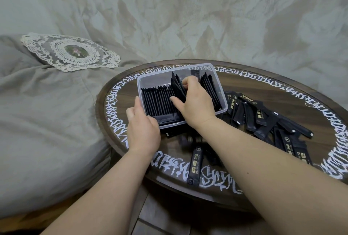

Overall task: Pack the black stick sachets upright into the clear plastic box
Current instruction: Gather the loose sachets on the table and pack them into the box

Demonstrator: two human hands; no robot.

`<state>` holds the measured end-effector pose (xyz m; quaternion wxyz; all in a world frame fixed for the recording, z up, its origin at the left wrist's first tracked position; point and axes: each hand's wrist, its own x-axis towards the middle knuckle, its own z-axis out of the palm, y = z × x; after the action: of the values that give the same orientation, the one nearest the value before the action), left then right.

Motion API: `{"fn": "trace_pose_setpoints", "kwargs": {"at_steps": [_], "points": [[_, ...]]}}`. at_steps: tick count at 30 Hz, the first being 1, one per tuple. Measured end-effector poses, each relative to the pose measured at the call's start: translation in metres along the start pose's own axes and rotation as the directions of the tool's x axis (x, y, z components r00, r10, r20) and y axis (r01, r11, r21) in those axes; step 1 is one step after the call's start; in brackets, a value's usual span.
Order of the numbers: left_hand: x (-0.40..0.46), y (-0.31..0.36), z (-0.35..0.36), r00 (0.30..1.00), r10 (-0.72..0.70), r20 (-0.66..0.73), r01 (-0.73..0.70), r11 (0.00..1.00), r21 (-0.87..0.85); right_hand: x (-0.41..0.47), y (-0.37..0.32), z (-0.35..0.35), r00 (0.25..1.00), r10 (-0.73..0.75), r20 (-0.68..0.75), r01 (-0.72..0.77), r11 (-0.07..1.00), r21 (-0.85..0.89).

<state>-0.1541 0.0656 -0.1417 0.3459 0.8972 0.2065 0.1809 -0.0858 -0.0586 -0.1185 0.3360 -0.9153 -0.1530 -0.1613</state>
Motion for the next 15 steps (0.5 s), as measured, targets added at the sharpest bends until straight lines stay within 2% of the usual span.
{"fn": "trace_pose_setpoints", "kwargs": {"at_steps": [5, 12, 14, 15], "points": [[0.001, -0.002, 0.001, 1.000, 0.002, 0.004, -0.002, 1.000, -0.002, -0.012, 0.015, -0.010, 1.000, -0.026, 0.012, 0.026, 0.999, -0.019], [0.000, -0.004, 0.000, 1.000, 0.026, 0.002, -0.026, 1.000, -0.006, -0.042, 0.043, -0.041, 0.979, -0.155, -0.133, 0.142, 0.985, -0.099], [0.001, -0.005, 0.000, 0.999, 0.033, 0.001, -0.033, 0.999, 0.006, -0.053, 0.050, -0.050, 0.974, -0.204, -0.099, 0.192, 0.974, -0.120], [0.001, -0.005, -0.001, 0.999, 0.037, 0.003, -0.037, 0.999, 0.017, -0.058, 0.052, -0.053, 0.974, -0.222, -0.036, 0.216, 0.967, -0.132]]}}
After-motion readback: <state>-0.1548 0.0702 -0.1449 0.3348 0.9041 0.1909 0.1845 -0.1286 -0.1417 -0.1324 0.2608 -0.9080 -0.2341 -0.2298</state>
